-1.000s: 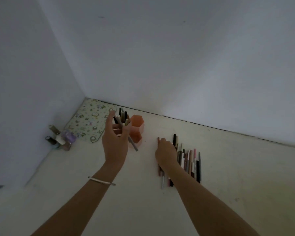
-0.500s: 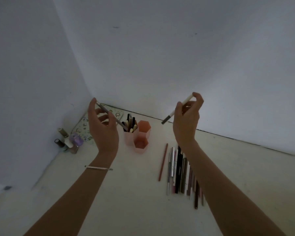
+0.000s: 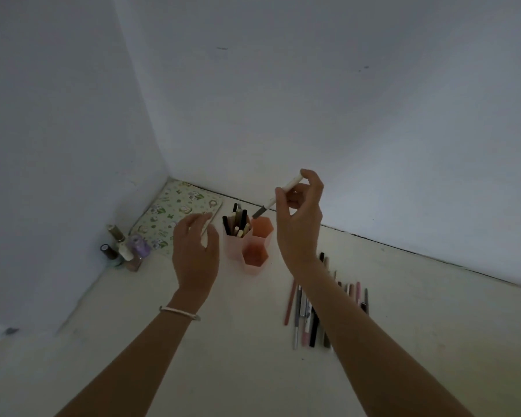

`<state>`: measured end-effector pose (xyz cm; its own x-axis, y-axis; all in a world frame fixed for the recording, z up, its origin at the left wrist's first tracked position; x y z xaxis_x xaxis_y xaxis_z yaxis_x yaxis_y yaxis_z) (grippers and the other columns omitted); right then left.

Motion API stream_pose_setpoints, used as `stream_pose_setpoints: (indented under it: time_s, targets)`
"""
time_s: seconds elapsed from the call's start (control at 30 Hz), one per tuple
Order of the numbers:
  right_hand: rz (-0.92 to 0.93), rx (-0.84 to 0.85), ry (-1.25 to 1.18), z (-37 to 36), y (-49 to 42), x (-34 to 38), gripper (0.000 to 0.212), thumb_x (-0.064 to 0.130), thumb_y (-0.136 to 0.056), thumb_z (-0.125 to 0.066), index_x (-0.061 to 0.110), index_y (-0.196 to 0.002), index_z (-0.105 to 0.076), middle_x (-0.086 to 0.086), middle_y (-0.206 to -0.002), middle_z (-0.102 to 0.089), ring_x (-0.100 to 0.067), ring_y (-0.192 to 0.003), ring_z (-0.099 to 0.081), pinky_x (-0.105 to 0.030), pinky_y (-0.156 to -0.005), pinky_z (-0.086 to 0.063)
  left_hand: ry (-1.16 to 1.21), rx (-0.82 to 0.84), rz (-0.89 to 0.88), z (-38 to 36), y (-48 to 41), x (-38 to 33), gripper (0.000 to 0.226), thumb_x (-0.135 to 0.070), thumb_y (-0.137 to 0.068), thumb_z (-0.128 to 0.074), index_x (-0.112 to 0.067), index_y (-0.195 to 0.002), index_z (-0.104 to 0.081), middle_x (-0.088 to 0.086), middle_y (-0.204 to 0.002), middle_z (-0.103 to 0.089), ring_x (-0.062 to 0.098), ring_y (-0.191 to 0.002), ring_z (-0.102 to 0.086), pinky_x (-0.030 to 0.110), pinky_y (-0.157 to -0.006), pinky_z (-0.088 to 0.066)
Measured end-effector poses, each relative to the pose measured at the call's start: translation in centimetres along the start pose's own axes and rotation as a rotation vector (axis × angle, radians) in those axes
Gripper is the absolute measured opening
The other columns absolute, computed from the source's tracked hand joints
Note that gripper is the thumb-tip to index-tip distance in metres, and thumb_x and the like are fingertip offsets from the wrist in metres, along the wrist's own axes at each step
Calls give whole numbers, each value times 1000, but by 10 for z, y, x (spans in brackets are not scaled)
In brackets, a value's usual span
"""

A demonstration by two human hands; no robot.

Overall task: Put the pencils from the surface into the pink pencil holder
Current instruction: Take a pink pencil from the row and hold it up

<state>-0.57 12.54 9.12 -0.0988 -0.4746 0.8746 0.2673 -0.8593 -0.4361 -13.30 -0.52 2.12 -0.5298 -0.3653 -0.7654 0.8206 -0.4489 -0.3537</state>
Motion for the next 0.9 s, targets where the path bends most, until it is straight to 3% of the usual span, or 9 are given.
stream_pose_setpoints:
  time_s: [0.17,0.27,0.33,0.4,0.5,0.6,0.67,0.9]
  targets:
    - [26,217,179,-28,12,-7,33,25,-96,-55,33,-123,-37,5,-92,-62,-11,-79,-64,-33,-71,-58,80,55,114,11,7,16,32,-3,-92,-46,-17,-117,-61,1,-117,-59,21,-101,-60,38,-80,-54]
    - [145,333,374,-35,24,-14,18,20,-96,-56,17,-114,-56,-2,-99,-64,-18,-85,-63,-38,-76,-55,82,88,125,13,15,16,33,1,-87,-49,-19,-110,-61,-6,-108,-61,14,-89,-59,26,-74,-47]
    - [269,355,477,-35,33,-17,19,17,-96,-56,7,-106,-68,-8,-108,-65,-23,-97,-61,-40,-87,-52,80,112,123,12,19,13,30,2,-85,-51,-20,-103,-62,-8,-100,-62,12,-83,-58,25,-71,-45]
    - [253,305,479,-26,35,-18,26,17,-96,-52,6,-116,-66,-8,-117,-63,-22,-108,-58,-38,-95,-48,64,173,90,6,26,7,24,0,-84,-52,-21,-91,-62,-10,-90,-62,11,-77,-58,25,-69,-47]
    - [139,105,372,3,22,-20,30,12,-95,-46,8,-122,-60,-5,-117,-61,-18,-107,-59,-33,-96,-48,-30,380,-1,-15,47,-11,14,-11,-85,-56,-22,-79,-62,-11,-78,-62,9,-70,-58,25,-64,-48]
    - [52,-18,340,36,9,-24,30,4,-94,-46,10,-120,-59,-2,-115,-61,-11,-103,-59,-21,-89,-49,-147,645,-12,-49,71,-25,8,-25,-87,-57,-25,-89,-65,-9,-86,-65,11,-80,-61,27,-74,-51]
    - [6,-38,355,59,6,-30,30,0,-92,-47,10,-117,-61,-1,-112,-62,-9,-96,-59,-15,-83,-47,-185,777,46,-73,86,-34,17,-26,-88,-56,-24,-102,-65,-6,-99,-66,13,-94,-62,30,-85,-52]
    - [-116,21,433,113,23,-59,30,-6,-87,-48,10,-106,-65,1,-104,-66,-4,-89,-57,-9,-76,-42,-451,853,27,-115,113,-45,22,-23,-96,-50,-14,-116,-53,7,-117,-59,25,-107,-59,33,-87,-47]
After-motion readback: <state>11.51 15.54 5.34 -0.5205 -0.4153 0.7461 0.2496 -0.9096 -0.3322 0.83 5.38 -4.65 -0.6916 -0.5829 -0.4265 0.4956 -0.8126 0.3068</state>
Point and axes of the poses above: each hand's wrist, its own y-axis away from the middle knuckle, its own z-axis out of the back of the hand, x = y × z, the point moved 3 cm from there along -y, towards the middle knuckle
